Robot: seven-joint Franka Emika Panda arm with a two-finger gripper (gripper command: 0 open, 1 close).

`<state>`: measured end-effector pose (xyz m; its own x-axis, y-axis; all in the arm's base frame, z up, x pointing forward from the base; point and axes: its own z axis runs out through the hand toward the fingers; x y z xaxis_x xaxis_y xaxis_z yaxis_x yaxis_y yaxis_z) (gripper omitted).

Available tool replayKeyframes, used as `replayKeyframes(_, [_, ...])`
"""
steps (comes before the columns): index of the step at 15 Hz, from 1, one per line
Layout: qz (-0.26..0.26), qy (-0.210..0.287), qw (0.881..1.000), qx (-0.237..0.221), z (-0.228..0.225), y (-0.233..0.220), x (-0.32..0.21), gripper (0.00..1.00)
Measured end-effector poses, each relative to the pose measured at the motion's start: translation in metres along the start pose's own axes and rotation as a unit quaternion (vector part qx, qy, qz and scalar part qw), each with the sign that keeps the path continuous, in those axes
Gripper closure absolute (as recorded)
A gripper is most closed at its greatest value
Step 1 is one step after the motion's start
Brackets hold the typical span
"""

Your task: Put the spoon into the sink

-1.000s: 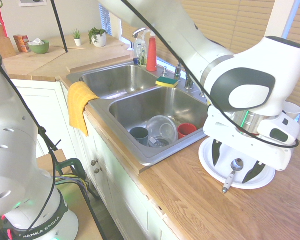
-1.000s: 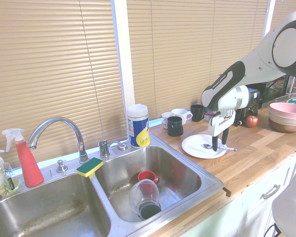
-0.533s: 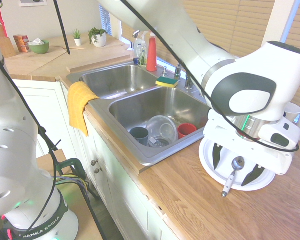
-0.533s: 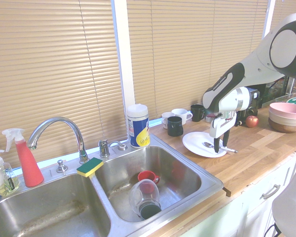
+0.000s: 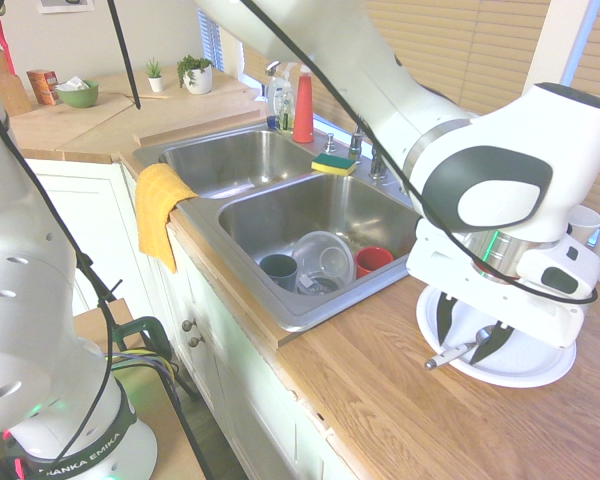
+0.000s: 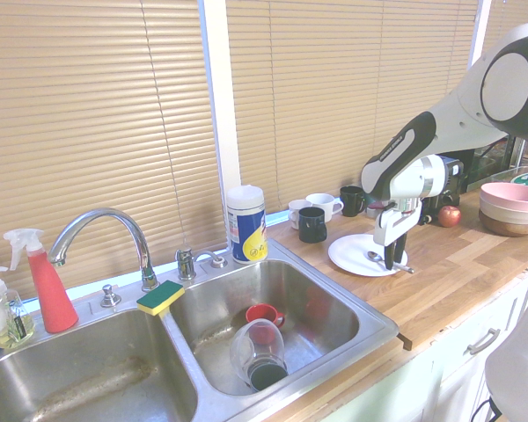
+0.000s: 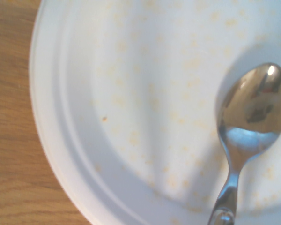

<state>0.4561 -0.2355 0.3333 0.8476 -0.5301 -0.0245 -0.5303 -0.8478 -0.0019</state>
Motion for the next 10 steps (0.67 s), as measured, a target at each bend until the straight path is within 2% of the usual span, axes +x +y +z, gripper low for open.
replayKeyframes(10, [-0.001,-0.003,1.000,0.005,0.0033,0.0008,0.0019,1.00])
